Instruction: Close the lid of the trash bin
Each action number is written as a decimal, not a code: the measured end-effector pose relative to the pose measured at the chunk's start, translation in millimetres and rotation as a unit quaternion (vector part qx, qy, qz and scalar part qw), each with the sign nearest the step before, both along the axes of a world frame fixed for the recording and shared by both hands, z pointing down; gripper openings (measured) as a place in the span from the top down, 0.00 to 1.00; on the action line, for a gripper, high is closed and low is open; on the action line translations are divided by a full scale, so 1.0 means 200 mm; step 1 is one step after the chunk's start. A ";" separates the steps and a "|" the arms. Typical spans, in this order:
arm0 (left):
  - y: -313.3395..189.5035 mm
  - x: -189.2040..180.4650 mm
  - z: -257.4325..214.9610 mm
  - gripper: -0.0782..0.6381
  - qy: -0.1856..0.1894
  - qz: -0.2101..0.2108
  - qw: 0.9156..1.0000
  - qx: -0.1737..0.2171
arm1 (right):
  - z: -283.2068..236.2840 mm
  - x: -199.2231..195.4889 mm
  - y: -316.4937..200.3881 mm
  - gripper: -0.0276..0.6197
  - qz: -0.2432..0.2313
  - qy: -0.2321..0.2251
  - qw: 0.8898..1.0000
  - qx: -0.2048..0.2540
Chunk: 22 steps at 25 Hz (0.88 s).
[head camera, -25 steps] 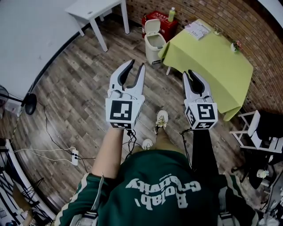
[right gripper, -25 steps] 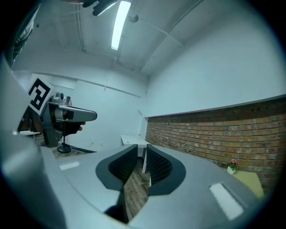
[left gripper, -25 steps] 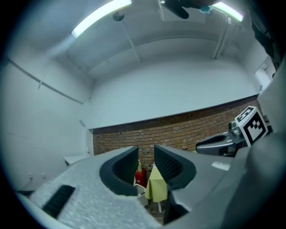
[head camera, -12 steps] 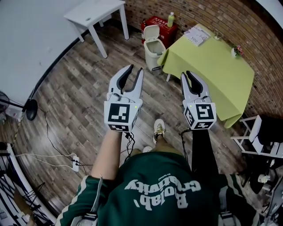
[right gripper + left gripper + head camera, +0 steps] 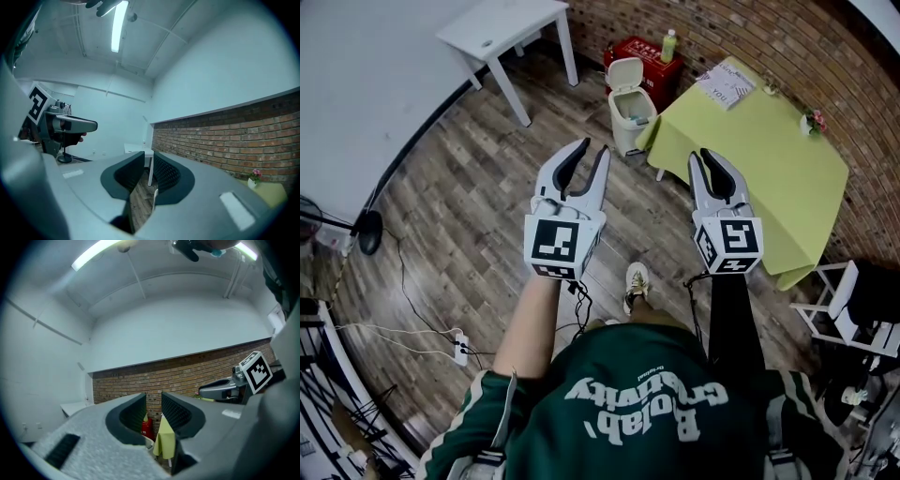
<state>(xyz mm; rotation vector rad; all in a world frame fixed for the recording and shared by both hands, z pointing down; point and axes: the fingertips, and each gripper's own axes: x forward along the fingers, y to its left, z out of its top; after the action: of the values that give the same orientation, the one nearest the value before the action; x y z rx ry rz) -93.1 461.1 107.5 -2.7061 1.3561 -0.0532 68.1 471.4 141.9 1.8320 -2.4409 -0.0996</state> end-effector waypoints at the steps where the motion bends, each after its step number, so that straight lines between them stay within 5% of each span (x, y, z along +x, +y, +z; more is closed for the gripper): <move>1: -0.04 0.02 0.00 0.75 -0.001 0.001 1.000 0.000 | 0.00 0.02 -0.04 0.84 0.000 -0.001 1.000 0.000; 22: -0.73 0.27 0.05 0.76 -0.011 -0.044 0.999 -0.014 | 0.07 0.27 -0.77 0.83 -0.050 -0.011 0.999 -0.009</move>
<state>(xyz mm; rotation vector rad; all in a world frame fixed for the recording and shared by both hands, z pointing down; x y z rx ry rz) -38.9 316.0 117.0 -2.6592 1.4775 -0.1092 122.4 318.1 156.3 1.7129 -2.5402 -0.0654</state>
